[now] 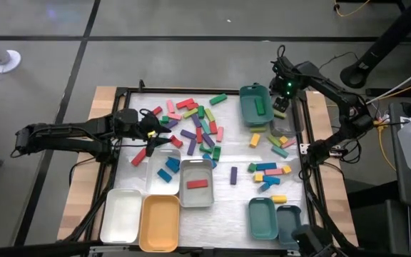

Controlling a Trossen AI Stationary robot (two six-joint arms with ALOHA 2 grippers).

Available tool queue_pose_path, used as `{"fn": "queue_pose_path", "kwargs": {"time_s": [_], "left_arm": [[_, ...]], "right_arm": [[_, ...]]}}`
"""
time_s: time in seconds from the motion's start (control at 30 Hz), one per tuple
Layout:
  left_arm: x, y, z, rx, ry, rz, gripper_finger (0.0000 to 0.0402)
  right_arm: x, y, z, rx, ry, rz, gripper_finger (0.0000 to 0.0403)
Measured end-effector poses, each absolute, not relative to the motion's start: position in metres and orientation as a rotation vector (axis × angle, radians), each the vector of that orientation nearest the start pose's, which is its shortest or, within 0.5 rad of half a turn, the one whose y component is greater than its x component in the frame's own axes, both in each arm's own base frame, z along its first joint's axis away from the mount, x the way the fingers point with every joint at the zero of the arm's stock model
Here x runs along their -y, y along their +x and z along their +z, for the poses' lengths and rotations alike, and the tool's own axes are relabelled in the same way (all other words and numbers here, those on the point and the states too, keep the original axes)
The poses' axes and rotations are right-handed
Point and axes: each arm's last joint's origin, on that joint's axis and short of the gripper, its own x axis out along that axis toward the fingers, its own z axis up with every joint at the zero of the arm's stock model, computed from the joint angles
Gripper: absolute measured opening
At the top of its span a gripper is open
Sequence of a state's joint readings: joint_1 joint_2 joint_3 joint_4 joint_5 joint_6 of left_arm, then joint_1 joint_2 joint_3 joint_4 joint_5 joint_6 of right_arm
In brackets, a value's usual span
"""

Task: Sort blocks
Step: Put the green block into the top green bin

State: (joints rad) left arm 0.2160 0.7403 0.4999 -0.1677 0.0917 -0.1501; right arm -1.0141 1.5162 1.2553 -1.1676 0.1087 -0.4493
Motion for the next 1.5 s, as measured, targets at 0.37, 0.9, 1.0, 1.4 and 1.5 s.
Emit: {"fn": "queue_pose_path", "kwargs": {"time_s": [0.37, 0.9, 1.0, 1.4, 1.5], "left_arm": [[-0.033, 0.163, 0.243, -0.393, -0.209, 0.156, 0.0194], [-0.034, 0.163, 0.243, -0.392, -0.204, 0.180, 0.0194], [-0.034, 0.163, 0.243, -0.393, -0.204, 0.180, 0.0194], [-0.034, 0.163, 0.243, -0.393, -0.204, 0.180, 0.0194], [-0.034, 0.163, 0.243, -0.393, -0.204, 0.181, 0.0194]], "right_arm": [[0.229, 0.184, 0.308, -1.284, -0.002, -0.475, 0.0228], [0.219, 0.301, 0.264, -1.028, -0.480, -0.146, 0.0225], [0.225, 0.315, 0.242, -1.059, -0.529, -0.144, 0.0225], [0.257, 0.357, 0.206, -1.095, -0.524, -0.156, 0.0225], [0.262, 0.364, 0.204, -1.093, -0.531, -0.169, 0.0225]]}}
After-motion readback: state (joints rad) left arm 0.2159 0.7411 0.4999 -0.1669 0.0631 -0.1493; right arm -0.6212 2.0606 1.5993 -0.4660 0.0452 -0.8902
